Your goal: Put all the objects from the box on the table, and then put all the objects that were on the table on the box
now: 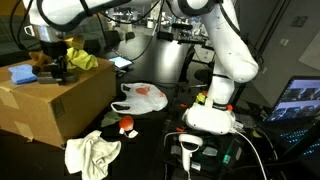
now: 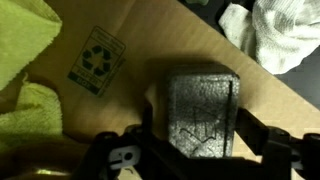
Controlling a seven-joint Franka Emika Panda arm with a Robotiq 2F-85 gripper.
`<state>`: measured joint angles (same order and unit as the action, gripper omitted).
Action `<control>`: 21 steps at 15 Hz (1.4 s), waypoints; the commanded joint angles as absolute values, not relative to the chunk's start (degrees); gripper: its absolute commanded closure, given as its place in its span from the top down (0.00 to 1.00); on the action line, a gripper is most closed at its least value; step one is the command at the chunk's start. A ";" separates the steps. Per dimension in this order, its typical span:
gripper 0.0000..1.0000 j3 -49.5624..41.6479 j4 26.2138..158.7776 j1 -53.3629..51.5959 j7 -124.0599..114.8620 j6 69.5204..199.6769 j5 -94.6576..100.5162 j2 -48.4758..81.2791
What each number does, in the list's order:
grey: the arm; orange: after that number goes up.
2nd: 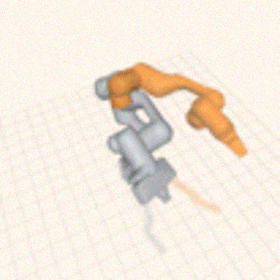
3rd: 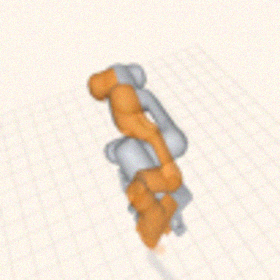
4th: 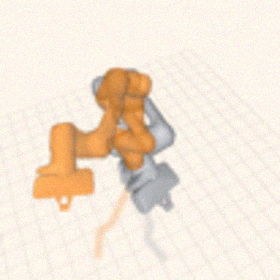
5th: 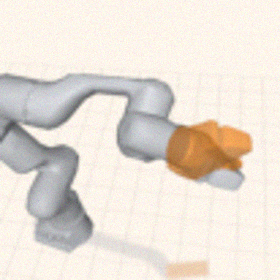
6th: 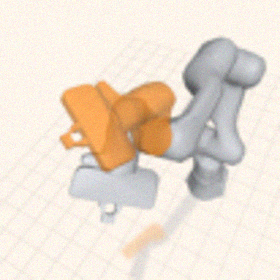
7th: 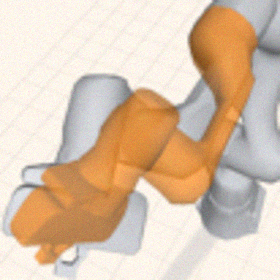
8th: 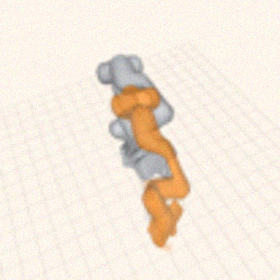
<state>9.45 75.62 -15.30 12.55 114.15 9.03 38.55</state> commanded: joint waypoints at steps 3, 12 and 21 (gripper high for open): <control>0.36 8.91 72.33 -16.40 13.24 112.49 10.88 39.14; 0.31 8.52 74.21 -15.68 13.35 111.15 11.43 36.57; 0.31 7.00 93.84 -8.27 11.87 117.80 8.91 20.72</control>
<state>7.88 82.75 -11.16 12.98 113.08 10.50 29.21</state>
